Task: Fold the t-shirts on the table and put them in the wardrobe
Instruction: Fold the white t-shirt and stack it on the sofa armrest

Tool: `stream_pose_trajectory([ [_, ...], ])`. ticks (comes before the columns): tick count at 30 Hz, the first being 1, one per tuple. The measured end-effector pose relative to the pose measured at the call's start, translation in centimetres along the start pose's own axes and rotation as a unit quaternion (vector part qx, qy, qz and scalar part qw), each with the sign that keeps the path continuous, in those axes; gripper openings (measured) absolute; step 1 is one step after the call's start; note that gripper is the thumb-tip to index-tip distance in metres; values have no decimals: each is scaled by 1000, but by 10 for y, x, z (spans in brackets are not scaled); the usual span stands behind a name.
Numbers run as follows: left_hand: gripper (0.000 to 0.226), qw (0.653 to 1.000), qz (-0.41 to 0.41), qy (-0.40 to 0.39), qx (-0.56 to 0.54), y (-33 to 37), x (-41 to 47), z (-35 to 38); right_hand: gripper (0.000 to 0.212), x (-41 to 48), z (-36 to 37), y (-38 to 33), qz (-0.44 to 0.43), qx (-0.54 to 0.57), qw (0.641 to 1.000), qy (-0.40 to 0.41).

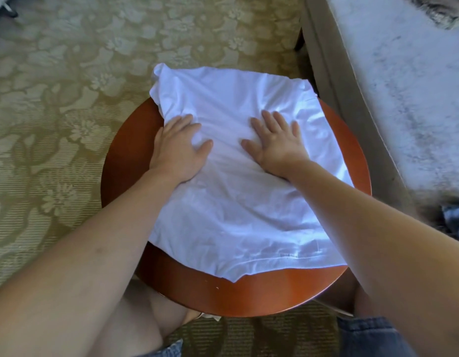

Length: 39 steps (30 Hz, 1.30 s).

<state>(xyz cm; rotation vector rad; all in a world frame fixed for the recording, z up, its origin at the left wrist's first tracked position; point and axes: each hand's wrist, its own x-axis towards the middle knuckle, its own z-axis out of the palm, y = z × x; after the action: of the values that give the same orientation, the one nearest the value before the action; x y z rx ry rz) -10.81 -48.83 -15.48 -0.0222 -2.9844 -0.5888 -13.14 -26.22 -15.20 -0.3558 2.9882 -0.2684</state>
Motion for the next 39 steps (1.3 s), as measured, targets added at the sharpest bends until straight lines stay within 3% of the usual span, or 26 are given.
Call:
stream_pose_trajectory([
  [5, 51, 997, 28, 62, 32, 4, -7, 0, 75, 1, -5, 0, 7, 10, 999, -33],
  [9, 48, 987, 103, 73, 102, 13, -17, -10, 84, -4, -18, 3, 6, 43, 996, -76],
  [12, 52, 980, 145, 71, 114, 30, -33, -21, 85, -25, -26, 6, 29, 105, 993, -44],
  [15, 44, 984, 163, 47, 47, 55, -64, -34, 72, -58, -25, 8, 35, 119, 992, 13],
  [18, 28, 989, 130, -66, -4, 81, -106, -47, 52, -98, -23, 13, 29, 129, 990, 56],
  [21, 29, 983, 115, -144, 5, 93, -142, -53, 32, -142, -21, 20, 25, 172, 980, 102],
  [24, 49, 977, 80, -192, 35, 100, -166, -54, 18, -182, -19, 25, 26, 174, 979, 104],
  [28, 74, 966, 59, -246, 61, 101, -189, -50, 32, -226, -15, 28, 33, 171, 984, 25],
  [31, 51, 965, 58, -246, 75, 99, -195, -47, 42, -247, -8, 31, 8, 133, 991, -6],
  [34, 15, 973, 63, -205, 83, 98, -198, -49, 33, -253, -1, 28, 7, 119, 991, 58],
  [39, 29, 980, 8, -201, -1, 84, -199, -53, 25, -243, 4, 24, 51, 157, 981, 103],
])
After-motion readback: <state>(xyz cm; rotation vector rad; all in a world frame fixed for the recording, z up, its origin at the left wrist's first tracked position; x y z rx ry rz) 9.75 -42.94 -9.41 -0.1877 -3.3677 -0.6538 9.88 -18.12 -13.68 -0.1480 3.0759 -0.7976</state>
